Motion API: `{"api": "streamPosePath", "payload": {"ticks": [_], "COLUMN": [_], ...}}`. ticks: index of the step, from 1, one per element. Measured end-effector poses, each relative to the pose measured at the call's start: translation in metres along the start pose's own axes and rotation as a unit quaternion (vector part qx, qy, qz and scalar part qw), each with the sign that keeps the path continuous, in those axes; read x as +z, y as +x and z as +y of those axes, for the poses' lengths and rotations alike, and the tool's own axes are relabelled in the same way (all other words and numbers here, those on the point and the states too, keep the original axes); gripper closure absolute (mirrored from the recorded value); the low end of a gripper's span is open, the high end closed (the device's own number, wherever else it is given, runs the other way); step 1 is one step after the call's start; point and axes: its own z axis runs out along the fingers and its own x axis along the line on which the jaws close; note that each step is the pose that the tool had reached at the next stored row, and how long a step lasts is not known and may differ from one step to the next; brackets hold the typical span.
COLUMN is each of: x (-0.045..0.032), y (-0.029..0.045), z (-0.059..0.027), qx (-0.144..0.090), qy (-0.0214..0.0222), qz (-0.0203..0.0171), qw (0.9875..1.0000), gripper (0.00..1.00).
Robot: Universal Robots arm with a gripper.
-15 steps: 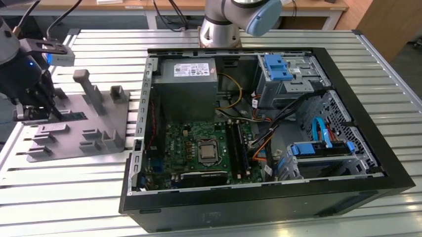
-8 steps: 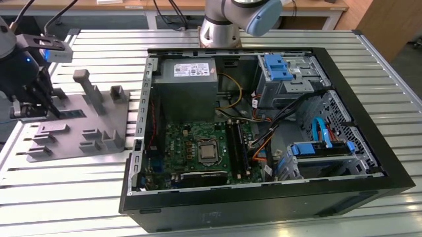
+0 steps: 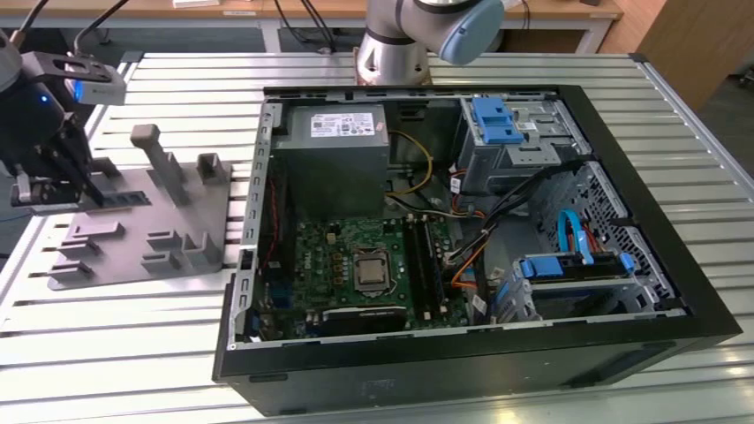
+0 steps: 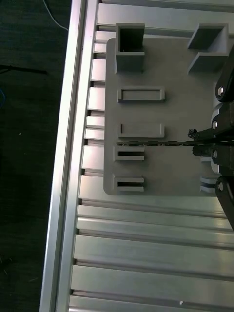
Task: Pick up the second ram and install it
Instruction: 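Pick up the second ram and move it above second insertion slot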
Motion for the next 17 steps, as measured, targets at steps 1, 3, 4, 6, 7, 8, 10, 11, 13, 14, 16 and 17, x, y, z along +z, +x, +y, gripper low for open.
{"api": "streamPosePath", "payload": {"ticks": [1,3,4,6,7,8,10,11,13,14,16,17], "x": [-0.0011,-0.0031,-0.0041,-0.0062,-0.0073,-0.0085,-0.0108,-0.0119,-0.0138,-0.0149,-0.0170,-0.0180], "y": [0.0000,-0.0001,-0.0002,-0.0003,-0.0003,-0.0004,-0.0005,-0.0005,-0.0006,-0.0007,-0.0008,-0.0008], "z": [0.0000,0.0000,0.0001,0.0001,0.0001,0.0001,0.0001,0.0001,0.0002,0.0002,0.0002,0.0002], "qx": [0.000,0.000,0.000,0.000,0.000,0.000,0.000,0.000,0.000,0.000,0.000,0.000], "qy": [0.0000,0.0001,0.0001,0.0002,0.0002,0.0002,0.0002,0.0003,0.0004,0.0004,0.0004,0.0005], "qz": [-0.0002,-0.0008,-0.0012,-0.0018,-0.0021,-0.0024,-0.0031,-0.0035,-0.0043,-0.0047,-0.0055,-0.0059], "qw": [1.0000,1.0000,1.0000,1.0000,1.0000,1.0000,1.0000,1.0000,1.0000,1.0000,1.0000,1.0000], "gripper": [0.86,0.86,0.86,0.86,0.86,0.86,0.86,0.86,0.86,0.86,0.86,0.86]}}
